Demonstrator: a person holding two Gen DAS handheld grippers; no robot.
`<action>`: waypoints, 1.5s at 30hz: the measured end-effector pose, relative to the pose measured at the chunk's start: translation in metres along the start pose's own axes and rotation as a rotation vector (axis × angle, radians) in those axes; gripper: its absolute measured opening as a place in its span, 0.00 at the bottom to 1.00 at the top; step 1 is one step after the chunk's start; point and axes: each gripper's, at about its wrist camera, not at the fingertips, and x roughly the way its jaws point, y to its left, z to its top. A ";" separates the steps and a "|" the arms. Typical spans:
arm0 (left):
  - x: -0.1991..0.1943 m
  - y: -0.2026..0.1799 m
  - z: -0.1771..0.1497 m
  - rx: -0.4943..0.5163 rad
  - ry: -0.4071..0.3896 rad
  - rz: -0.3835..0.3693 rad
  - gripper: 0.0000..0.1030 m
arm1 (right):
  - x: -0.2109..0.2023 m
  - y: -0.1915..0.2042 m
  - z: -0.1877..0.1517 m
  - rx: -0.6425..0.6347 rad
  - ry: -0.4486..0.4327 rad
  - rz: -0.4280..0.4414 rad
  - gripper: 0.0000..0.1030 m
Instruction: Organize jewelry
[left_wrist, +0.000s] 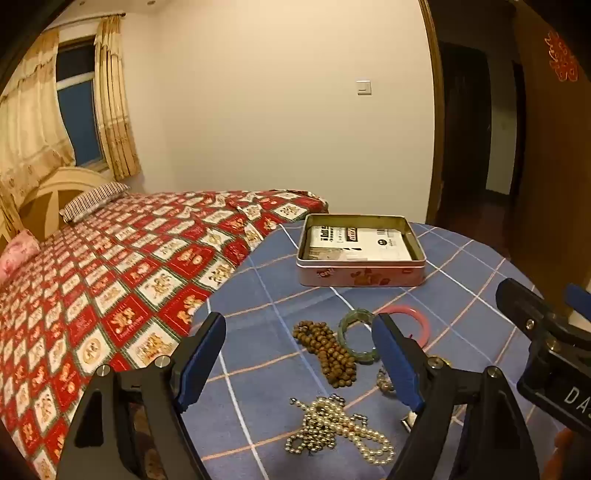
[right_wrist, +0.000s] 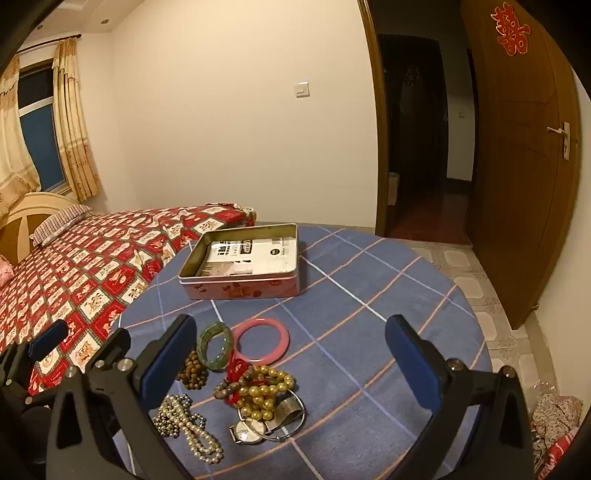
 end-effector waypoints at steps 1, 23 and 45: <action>0.000 -0.001 0.000 -0.001 0.005 0.001 0.79 | 0.000 0.000 0.000 0.001 0.007 0.000 1.00; -0.005 0.005 0.000 -0.047 -0.006 -0.099 0.79 | 0.002 0.001 0.000 -0.003 0.007 -0.008 1.00; -0.009 0.002 0.000 -0.038 -0.017 -0.114 0.79 | 0.000 -0.001 0.002 -0.002 -0.005 -0.012 1.00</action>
